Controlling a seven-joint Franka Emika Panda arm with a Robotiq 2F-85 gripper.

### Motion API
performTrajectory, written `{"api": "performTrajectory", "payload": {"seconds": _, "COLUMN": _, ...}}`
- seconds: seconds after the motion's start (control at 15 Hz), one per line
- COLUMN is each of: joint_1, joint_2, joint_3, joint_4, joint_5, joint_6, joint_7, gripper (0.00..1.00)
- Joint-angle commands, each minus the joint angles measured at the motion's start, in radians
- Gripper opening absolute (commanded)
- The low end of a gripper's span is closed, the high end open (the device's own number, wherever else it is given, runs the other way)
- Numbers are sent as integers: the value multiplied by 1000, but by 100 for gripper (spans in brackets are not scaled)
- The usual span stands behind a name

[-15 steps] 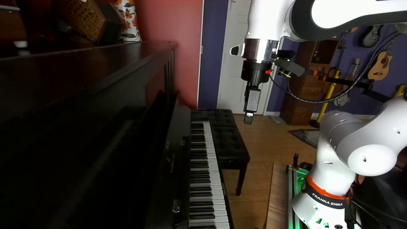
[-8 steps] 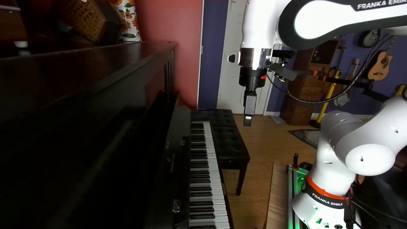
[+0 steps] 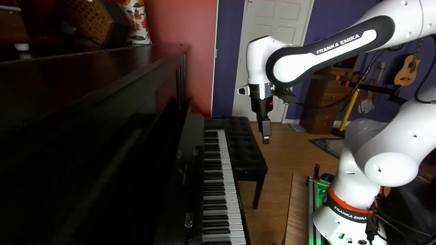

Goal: Push a black key on the keyboard

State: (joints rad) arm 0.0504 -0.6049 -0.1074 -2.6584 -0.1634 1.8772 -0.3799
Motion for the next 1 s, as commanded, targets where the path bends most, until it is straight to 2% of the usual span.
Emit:
{"api": "performTrajectory", "payload": {"seconds": 0.0, "joint_1": -43, "joint_2": 98, "joint_3": -59, "joint_4": -42, "joint_5": -72, "joint_6": 146, "joint_7": -87, "gripper": 100}}
{"api": "performTrajectory", "payload": {"seconds": 0.13, "joint_1": -69, "joint_2": 153, "joint_3": -78, "joint_4": -57, "joint_5": -93, "joint_6": 232, "joint_7": -98, "gripper": 100}}
{"api": "performTrajectory", "payload": {"seconds": 0.2, "joint_1": -57, "joint_2": 101, "joint_3": -54, "joint_4": -44, "joint_5": -59, "joint_6": 167, "joint_7": -80, "gripper": 100}}
{"api": "performTrajectory", "payload": {"seconds": 0.73, "joint_1": -63, "joint_2": 114, "joint_3": -49, "joint_4": -38, "joint_5": -60, "joint_6": 179, "joint_7": -81, "gripper": 100}}
{"api": "performTrajectory", "payload": {"seconds": 0.8, "joint_1": -62, "joint_2": 132, "joint_3": -48, "joint_4": -35, "joint_5": -59, "joint_6": 194, "joint_7": -75, "gripper": 100}}
{"api": "performTrajectory", "payload": {"seconds": 0.93, "joint_1": -62, "joint_2": 205, "joint_3": -64, "joint_4": -28, "joint_5": -51, "joint_6": 296, "joint_7": -70, "gripper": 100}}
